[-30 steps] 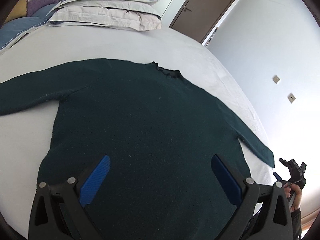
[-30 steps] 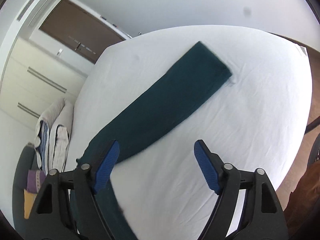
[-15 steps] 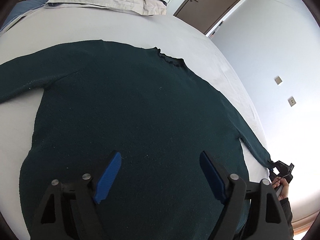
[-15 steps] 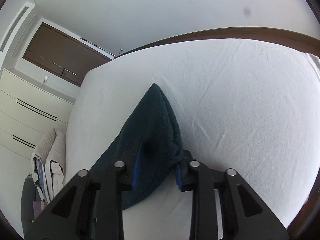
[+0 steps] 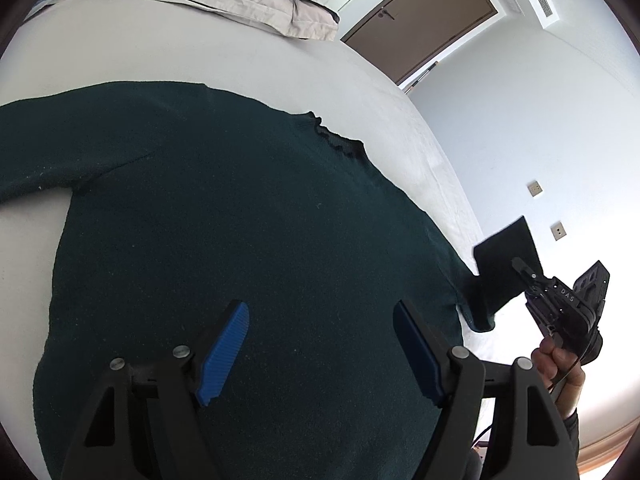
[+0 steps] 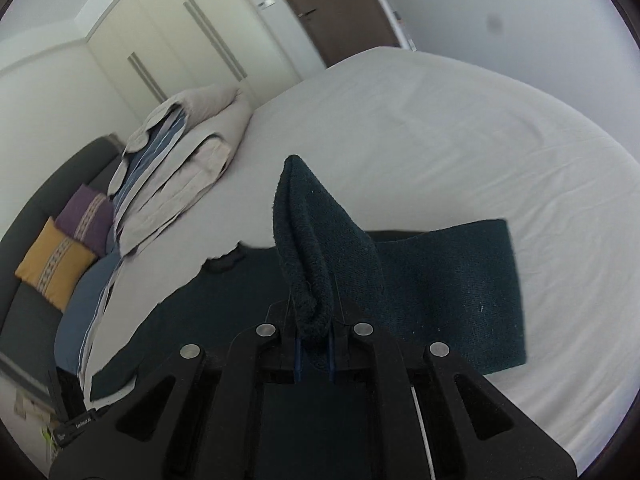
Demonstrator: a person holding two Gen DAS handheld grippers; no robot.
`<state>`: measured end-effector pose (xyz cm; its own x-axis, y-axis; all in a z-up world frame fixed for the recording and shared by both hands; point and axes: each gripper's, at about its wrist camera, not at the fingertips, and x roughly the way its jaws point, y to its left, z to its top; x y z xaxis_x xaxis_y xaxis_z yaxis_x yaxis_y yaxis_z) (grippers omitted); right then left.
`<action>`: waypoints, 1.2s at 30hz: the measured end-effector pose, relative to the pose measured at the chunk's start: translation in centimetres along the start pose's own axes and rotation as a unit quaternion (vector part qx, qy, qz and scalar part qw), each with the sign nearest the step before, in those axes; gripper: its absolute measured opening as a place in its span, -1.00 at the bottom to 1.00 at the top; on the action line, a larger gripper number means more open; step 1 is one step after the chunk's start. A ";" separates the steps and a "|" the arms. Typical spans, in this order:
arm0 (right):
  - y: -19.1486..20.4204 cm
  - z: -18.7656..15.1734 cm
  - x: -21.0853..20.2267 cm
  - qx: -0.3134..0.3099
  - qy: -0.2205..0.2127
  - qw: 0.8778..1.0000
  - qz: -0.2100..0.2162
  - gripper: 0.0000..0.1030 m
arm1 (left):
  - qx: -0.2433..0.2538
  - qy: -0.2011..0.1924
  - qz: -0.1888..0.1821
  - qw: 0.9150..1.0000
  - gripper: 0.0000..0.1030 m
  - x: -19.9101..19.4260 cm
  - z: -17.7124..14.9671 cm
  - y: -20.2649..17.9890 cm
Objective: Fold small clothes
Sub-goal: 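Grasp the sweater sleeve cuff with the right gripper and fold it across the body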
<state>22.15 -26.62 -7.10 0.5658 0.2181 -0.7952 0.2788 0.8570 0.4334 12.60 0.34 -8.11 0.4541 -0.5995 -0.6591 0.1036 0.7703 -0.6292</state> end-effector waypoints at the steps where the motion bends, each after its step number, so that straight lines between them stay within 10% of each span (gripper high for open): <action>1: 2.7 -0.7 2.3 -0.013 0.014 1.000 0.006 -0.86 | -0.005 -0.002 -0.002 1.000 0.49 -0.1 0.2 0.4; 8: 5.8 -7.9 16.4 -0.032 0.107 0.993 0.025 -0.71 | -0.024 0.005 -0.011 1.000 0.49 0.7 1.7 2.0; 15: -1.6 -16.5 9.2 0.004 0.057 0.993 0.100 0.29 | -0.009 0.025 -0.025 0.999 0.60 3.5 2.5 -0.1; 21: -6.8 -15.9 -0.4 -0.011 -0.019 0.996 0.086 0.32 | -0.005 0.059 -0.015 0.998 0.56 8.4 2.9 -2.6; 23: -8.9 -15.4 -2.6 -0.007 -0.037 0.996 0.085 0.32 | -0.003 0.073 -0.012 0.997 0.44 9.8 2.6 -3.4; 28: -13.1 -14.4 -6.1 0.027 -0.048 0.996 0.075 0.31 | 0.066 0.094 0.051 0.992 -0.58 12.9 2.6 -6.2; 36: -17.2 -15.7 -8.8 0.083 -0.035 0.993 0.078 0.32 | 0.080 0.079 0.035 0.993 -0.84 11.7 4.9 -5.3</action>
<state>0.24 -35.95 -14.24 0.6629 0.3053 -0.6837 0.3037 0.7250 0.6182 21.74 -9.66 -10.49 0.3221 -0.5601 -0.7633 0.2217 0.8284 -0.5143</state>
